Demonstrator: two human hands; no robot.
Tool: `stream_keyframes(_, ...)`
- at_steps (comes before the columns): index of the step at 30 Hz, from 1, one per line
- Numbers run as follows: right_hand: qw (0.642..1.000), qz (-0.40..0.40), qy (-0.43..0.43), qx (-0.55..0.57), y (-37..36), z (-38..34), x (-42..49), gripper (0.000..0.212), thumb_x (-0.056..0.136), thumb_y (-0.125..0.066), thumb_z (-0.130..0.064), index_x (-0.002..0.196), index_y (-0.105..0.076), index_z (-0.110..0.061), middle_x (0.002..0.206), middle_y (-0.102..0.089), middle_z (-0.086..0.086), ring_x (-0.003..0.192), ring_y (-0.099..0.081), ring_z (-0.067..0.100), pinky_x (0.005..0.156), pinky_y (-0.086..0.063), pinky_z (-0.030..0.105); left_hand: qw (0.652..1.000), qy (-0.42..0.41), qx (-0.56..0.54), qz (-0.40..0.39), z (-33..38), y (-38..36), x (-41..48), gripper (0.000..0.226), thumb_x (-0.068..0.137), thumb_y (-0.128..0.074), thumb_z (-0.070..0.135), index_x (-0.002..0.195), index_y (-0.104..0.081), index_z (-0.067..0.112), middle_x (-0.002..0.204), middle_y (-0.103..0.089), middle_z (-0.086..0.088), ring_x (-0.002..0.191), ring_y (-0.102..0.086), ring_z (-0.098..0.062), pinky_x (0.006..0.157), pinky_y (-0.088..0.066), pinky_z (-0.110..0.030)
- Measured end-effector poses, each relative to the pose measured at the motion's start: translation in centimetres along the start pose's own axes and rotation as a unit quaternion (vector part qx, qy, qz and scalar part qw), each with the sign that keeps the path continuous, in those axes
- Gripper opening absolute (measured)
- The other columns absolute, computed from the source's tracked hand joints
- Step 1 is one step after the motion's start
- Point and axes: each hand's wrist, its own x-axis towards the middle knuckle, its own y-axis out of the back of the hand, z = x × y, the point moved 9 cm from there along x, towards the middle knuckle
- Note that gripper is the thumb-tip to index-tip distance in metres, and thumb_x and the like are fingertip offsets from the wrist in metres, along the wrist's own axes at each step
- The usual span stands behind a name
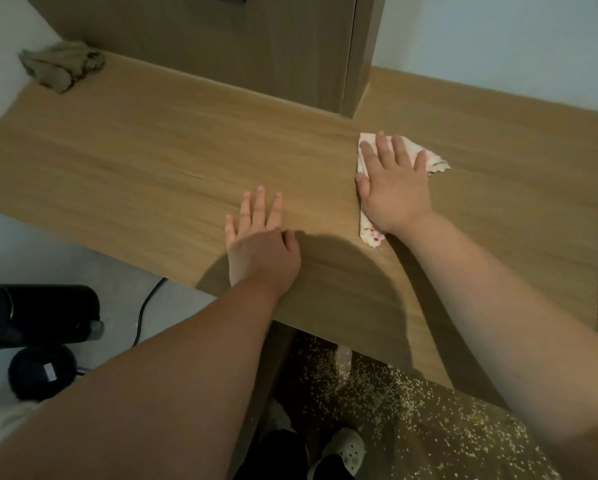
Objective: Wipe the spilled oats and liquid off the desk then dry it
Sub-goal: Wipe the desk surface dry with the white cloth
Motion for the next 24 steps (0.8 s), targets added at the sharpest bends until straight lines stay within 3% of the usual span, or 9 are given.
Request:
stream_keyframes(3,0.998,-0.023,0.067,0.006,-1.3,-4.4,-6.1,0.057,0.103,-0.016,-0.038,0.156,-0.004,-0.022,0.164,0.002,0.005,0.151,0.003,0.027,0.12,-0.002,0.054,1.0,0.0,-0.003,0.005,0.0,0.0,0.0,0.063,0.099,-0.031,0.035,0.156,-0.007,0.026,0.165,0.003,-0.001,0.151,0.005,-0.02,0.121,0.0,-0.046)
stream_keyframes(6,0.985,-0.03,0.169,-0.008,-2.1,-6.3,-13.0,0.057,0.102,-0.017,-0.042,0.155,-0.017,-0.021,0.162,-0.015,0.006,0.15,-0.012,0.028,0.119,-0.015,0.056,1.0,-0.004,-0.008,0.008,0.0,0.0,0.0,0.062,0.1,-0.032,0.034,0.156,-0.008,0.025,0.165,0.001,-0.001,0.151,0.005,-0.021,0.121,0.001,-0.046)
stream_keyframes(8,0.983,-0.041,0.18,-0.008,-2.7,-4.5,-13.8,0.056,0.101,-0.02,-0.043,0.154,-0.021,-0.025,0.161,-0.017,0.004,0.149,-0.014,0.027,0.119,-0.015,0.055,1.0,-0.005,-0.009,0.004,0.0,-0.1,0.1,0.061,0.1,-0.031,0.035,0.156,-0.008,0.025,0.165,0.002,-0.001,0.151,0.006,-0.021,0.121,0.001,-0.046)
stream_keyframes(10,0.988,-0.033,0.147,-0.02,-2.5,-2.0,-11.8,0.057,0.101,-0.016,-0.044,0.155,-0.014,-0.027,0.162,-0.008,0.004,0.15,-0.007,0.027,0.12,-0.007,0.054,1.0,-0.004,-0.008,-0.002,0.0,-0.1,0.2,0.061,0.101,-0.03,0.035,0.156,-0.007,0.026,0.164,0.004,-0.001,0.151,0.007,-0.02,0.121,0.002,-0.045)
stream_keyframes(16,0.994,-0.015,-0.106,-0.006,-1.5,0.0,-7.9,0.062,0.102,-0.012,-0.045,0.156,0.004,-0.021,0.163,0.01,0.009,0.15,0.008,0.029,0.12,0.0,0.054,1.0,-0.009,-0.008,0.013,0.0,0.1,0.2,0.06,0.1,-0.03,0.036,0.156,-0.012,0.024,0.164,-0.002,-0.002,0.151,0.003,-0.021,0.121,-0.003,-0.047)
stream_keyframes(18,0.997,-0.043,-0.053,-0.018,-2.6,-3.6,-11.0,0.063,0.1,-0.008,-0.047,0.154,0.014,-0.022,0.16,0.02,0.008,0.149,0.015,0.029,0.12,0.002,0.054,1.0,-0.012,-0.013,0.024,0.1,0.3,0.1,0.06,0.099,-0.031,0.036,0.156,-0.015,0.023,0.164,-0.005,-0.003,0.151,0.0,-0.022,0.121,-0.005,-0.048)
stream_keyframes(21,0.991,-0.046,0.124,0.004,-3.0,-6.1,-16.9,0.06,0.101,-0.022,-0.044,0.156,-0.009,-0.024,0.164,-0.003,0.006,0.151,-0.001,0.028,0.12,-0.006,0.054,1.0,-0.012,-0.011,0.026,0.1,0.3,0.1,0.06,0.099,-0.031,0.035,0.156,-0.015,0.023,0.164,-0.005,-0.003,0.151,-0.001,-0.022,0.121,-0.006,-0.048)
stream_keyframes(22,0.988,-0.037,0.15,0.006,-2.8,-5.2,-18.1,0.058,0.101,-0.024,-0.043,0.155,-0.017,-0.024,0.163,-0.011,0.005,0.151,-0.008,0.027,0.12,-0.011,0.054,0.999,-0.014,-0.012,0.027,0.2,0.3,0.0,0.06,0.099,-0.031,0.035,0.156,-0.016,0.023,0.164,-0.006,-0.003,0.151,-0.001,-0.022,0.121,-0.006,-0.048)
stream_keyframes(24,0.994,-0.021,0.105,-0.02,-3.0,-0.7,-18.1,0.057,0.102,-0.016,-0.044,0.155,-0.012,-0.027,0.163,-0.008,0.004,0.15,-0.005,0.027,0.12,-0.01,0.055,0.999,-0.016,-0.013,0.032,0.2,0.4,0.0,0.059,0.1,-0.031,0.035,0.156,-0.016,0.022,0.164,-0.007,-0.004,0.151,-0.001,-0.022,0.121,-0.005,-0.048)
